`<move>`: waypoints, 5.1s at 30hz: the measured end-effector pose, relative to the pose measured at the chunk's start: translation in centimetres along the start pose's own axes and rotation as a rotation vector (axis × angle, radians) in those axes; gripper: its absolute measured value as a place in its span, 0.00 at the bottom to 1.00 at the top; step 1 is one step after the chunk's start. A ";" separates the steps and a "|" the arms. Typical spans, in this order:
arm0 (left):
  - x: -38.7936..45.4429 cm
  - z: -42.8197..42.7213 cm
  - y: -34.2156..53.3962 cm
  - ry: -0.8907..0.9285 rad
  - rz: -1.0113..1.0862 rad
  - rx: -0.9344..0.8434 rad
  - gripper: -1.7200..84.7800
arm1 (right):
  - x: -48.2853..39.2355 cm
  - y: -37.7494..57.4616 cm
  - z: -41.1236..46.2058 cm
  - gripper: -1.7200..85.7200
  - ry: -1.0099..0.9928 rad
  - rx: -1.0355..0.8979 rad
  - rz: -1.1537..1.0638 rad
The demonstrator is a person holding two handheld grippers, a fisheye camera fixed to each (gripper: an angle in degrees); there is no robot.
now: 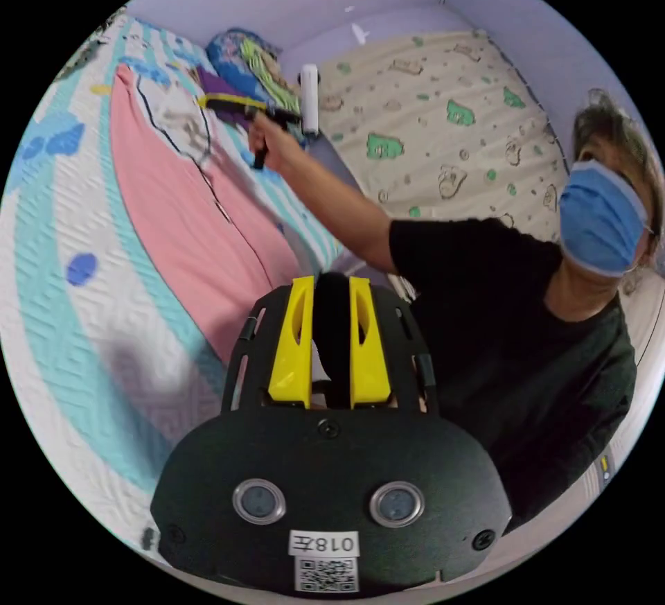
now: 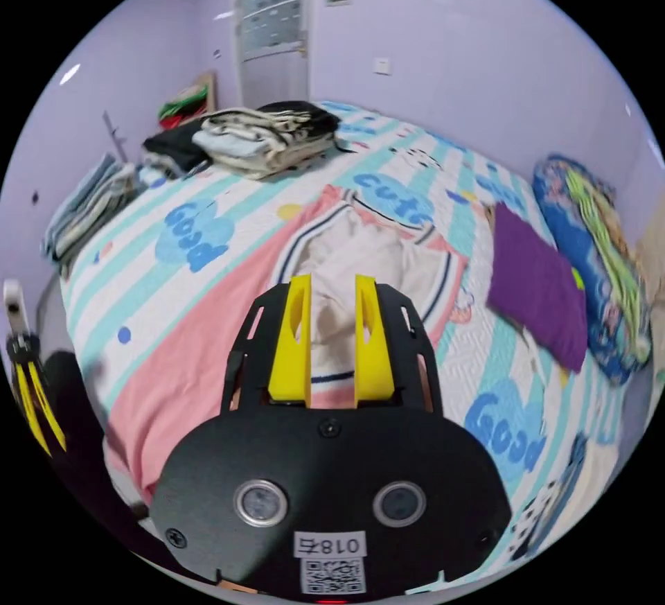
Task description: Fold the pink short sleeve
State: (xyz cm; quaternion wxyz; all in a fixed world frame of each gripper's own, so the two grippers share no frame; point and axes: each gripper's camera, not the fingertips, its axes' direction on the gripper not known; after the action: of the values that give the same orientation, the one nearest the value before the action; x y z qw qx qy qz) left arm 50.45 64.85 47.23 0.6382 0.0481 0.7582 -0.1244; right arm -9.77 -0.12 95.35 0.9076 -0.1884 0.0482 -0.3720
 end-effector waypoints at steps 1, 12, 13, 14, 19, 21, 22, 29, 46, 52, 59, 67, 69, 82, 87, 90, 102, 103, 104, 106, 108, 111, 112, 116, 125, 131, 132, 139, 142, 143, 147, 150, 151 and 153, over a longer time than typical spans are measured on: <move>-1.3 -2.3 -0.4 0.001 0.017 0.054 0.11 | -0.9 -0.3 0.3 0.13 0.021 -0.009 -0.038; -8.3 -11.4 4.7 0.229 0.214 0.385 0.08 | 5.2 2.9 -0.3 0.04 0.187 -0.057 0.408; -8.3 -12.2 5.0 0.219 0.237 0.395 0.08 | 6.4 3.9 -0.6 0.04 0.140 -0.055 0.491; -8.7 -12.9 5.3 0.223 0.248 0.412 0.07 | 8.8 6.4 -0.8 0.04 0.028 -0.061 0.652; -11.0 -14.5 6.5 0.265 0.233 0.484 0.07 | 13.8 14.2 -0.4 0.08 -0.365 0.046 1.040; -11.3 -14.6 6.7 0.253 0.231 0.473 0.07 | 13.6 14.9 -1.7 0.08 -0.344 0.134 1.088; -11.5 -14.7 6.8 0.245 0.229 0.463 0.07 | 13.3 14.7 -2.3 0.07 -0.305 0.163 1.083; -13.0 -15.4 7.6 0.238 0.221 0.456 0.07 | 6.2 1.6 -1.2 0.10 0.036 0.128 0.366; -13.1 -15.8 8.9 0.211 0.219 0.438 0.07 | 0.4 -6.9 8.6 0.02 0.432 -0.095 0.034; -12.9 -15.4 9.2 0.202 0.206 0.443 0.07 | 4.5 -4.5 10.7 0.08 0.277 -0.198 0.319; -12.5 -14.6 9.0 0.206 0.197 0.435 0.07 | -0.6 -4.6 8.4 0.10 0.151 -0.024 0.050; -11.4 -14.2 8.9 0.203 0.197 0.452 0.07 | -1.3 -4.6 12.0 0.03 0.293 -0.189 0.066; -11.0 -14.2 8.8 0.204 0.203 0.454 0.07 | 0.3 -3.5 10.9 0.03 0.280 -0.126 0.184; -8.4 -12.2 7.2 0.178 0.196 0.451 0.09 | 9.6 8.2 -0.5 0.11 -0.170 0.242 0.615; -5.6 -9.9 5.6 0.084 0.198 0.348 0.11 | 8.8 19.8 -9.9 0.10 -0.298 0.182 0.526; -3.4 -6.6 4.6 -0.006 0.184 0.197 0.11 | 7.6 27.7 -13.7 0.09 -0.387 0.120 0.567; 4.9 5.4 6.9 -0.295 -0.098 -0.085 0.12 | 6.9 43.3 -15.8 0.12 -0.549 -0.187 0.663; 5.4 6.2 7.9 -0.315 -0.128 -0.089 0.13 | 7.0 43.6 -15.7 0.12 -0.550 -0.196 0.660; 5.5 7.1 9.0 -0.316 -0.163 -0.084 0.13 | 7.3 44.3 -15.5 0.12 -0.562 -0.215 0.657; 4.8 8.5 10.7 -0.317 -0.233 -0.082 0.13 | 7.6 45.4 -14.9 0.12 -0.603 -0.241 0.655; 4.0 9.9 12.3 -0.325 -0.292 -0.086 0.12 | 8.6 46.9 -14.5 0.12 -0.665 -0.234 0.682; 3.7 10.8 13.7 -0.285 -0.341 -0.036 0.12 | 9.9 48.4 -14.2 0.12 -0.744 -0.259 0.684; 3.9 10.9 13.8 -0.274 -0.343 -0.026 0.12 | 10.1 48.6 -14.2 0.12 -0.754 -0.258 0.683; 4.6 11.9 13.4 -0.236 -0.321 -0.032 0.12 | 11.1 49.3 -13.7 0.13 -0.838 -0.263 0.675; 7.4 13.9 11.4 -0.398 -0.212 -0.135 0.10 | 13.5 50.9 -13.1 0.12 -0.929 -0.253 0.685; 7.9 13.6 11.5 -0.373 -0.207 -0.127 0.11 | 14.3 51.1 -13.2 0.13 -0.957 -0.253 0.648; 7.8 13.7 11.5 -0.361 -0.210 -0.126 0.12 | 14.4 51.1 -13.2 0.13 -0.964 -0.252 0.640; 7.5 14.5 11.1 -0.287 -0.237 -0.134 0.12 | 14.5 51.1 -13.2 0.13 -0.982 -0.259 0.610; 9.8 13.7 10.9 -0.378 -0.195 -0.136 0.12 | 14.3 51.2 -13.5 0.13 -0.978 -0.257 0.607; 10.1 13.4 10.9 -0.394 -0.193 -0.130 0.12 | 14.3 51.3 -13.5 0.13 -0.980 -0.256 0.605; 10.4 13.4 11.0 -0.442 -0.185 -0.123 0.12 | 14.1 51.4 -13.5 0.13 -0.991 -0.255 0.611; 10.9 14.0 10.9 -0.483 -0.155 -0.131 0.13 | 13.8 51.2 -13.6 0.13 -0.991 -0.255 0.608; 10.7 14.1 11.0 -0.479 -0.161 -0.127 0.13 | 13.7 51.2 -13.6 0.13 -0.991 -0.256 0.607; 9.8 14.5 11.2 -0.425 -0.185 -0.127 0.13 | 13.4 51.1 -13.6 0.13 -0.993 -0.256 0.606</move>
State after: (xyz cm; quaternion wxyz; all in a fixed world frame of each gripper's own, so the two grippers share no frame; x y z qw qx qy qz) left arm 65.16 71.20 33.98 0.7710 -0.0889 0.6145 -0.1416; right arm 30.34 19.72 64.23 0.8573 -0.4256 -0.2861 0.0452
